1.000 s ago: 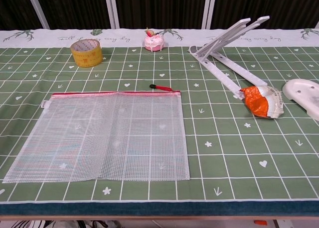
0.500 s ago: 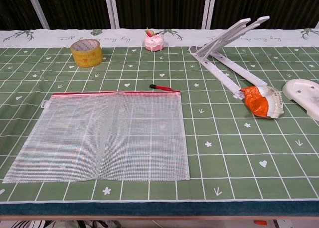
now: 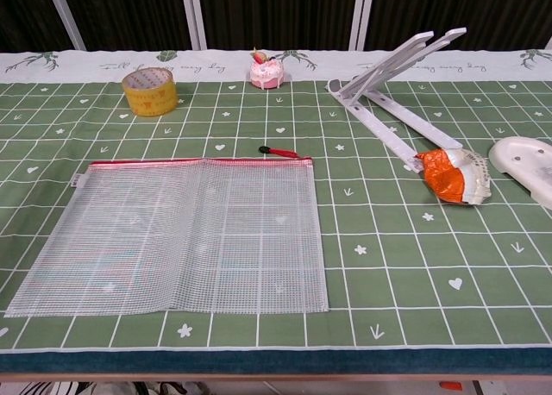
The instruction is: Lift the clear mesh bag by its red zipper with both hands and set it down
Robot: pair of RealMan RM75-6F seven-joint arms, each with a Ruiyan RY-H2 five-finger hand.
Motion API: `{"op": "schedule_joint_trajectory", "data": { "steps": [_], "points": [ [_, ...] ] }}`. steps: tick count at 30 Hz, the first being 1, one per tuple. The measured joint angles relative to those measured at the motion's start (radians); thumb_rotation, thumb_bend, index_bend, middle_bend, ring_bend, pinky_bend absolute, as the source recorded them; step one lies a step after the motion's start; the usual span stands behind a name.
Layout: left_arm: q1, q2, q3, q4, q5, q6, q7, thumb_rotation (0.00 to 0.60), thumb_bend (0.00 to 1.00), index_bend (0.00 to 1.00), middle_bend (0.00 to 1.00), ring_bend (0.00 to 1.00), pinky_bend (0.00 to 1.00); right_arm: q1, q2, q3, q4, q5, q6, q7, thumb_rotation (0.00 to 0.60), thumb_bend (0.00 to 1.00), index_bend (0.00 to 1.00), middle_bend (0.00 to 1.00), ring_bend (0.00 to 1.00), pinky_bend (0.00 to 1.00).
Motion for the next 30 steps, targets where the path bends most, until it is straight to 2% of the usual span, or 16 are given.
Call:
{"op": "schedule_joint_trajectory", "data": {
  "steps": [8, 16, 23, 30],
  "points": [
    [-0.132, 0.0, -0.086, -0.117, -0.105, -0.137, 0.155, 0.6, 0.09, 0.07, 0.0, 0.0, 0.0, 0.0, -0.002, 0.004, -0.003, 0.009, 0.0, -0.003, 0.6, 0.13, 0.0, 0.0, 0.0, 0.21],
    [-0.299, -0.071, -0.185, -0.157, -0.333, -0.265, 0.336, 0.6, 0.12, 0.14, 0.0, 0.0, 0.0, 0.001, -0.003, 0.013, -0.004, 0.035, -0.01, -0.007, 0.6, 0.13, 0.0, 0.0, 0.0, 0.21],
    [-0.489, -0.203, -0.251, -0.118, -0.537, -0.327, 0.521, 0.6, 0.17, 0.23, 0.0, 0.0, 0.0, 0.002, -0.006, 0.015, -0.004, 0.04, -0.012, -0.008, 0.6, 0.13, 0.0, 0.0, 0.0, 0.21],
    [-0.673, -0.362, -0.286, -0.001, -0.699, -0.357, 0.671, 0.6, 0.2, 0.29, 0.01, 0.0, 0.0, 0.003, -0.006, 0.018, -0.006, 0.045, -0.016, 0.0, 0.6, 0.13, 0.0, 0.0, 0.0, 0.21]
  ]
}}
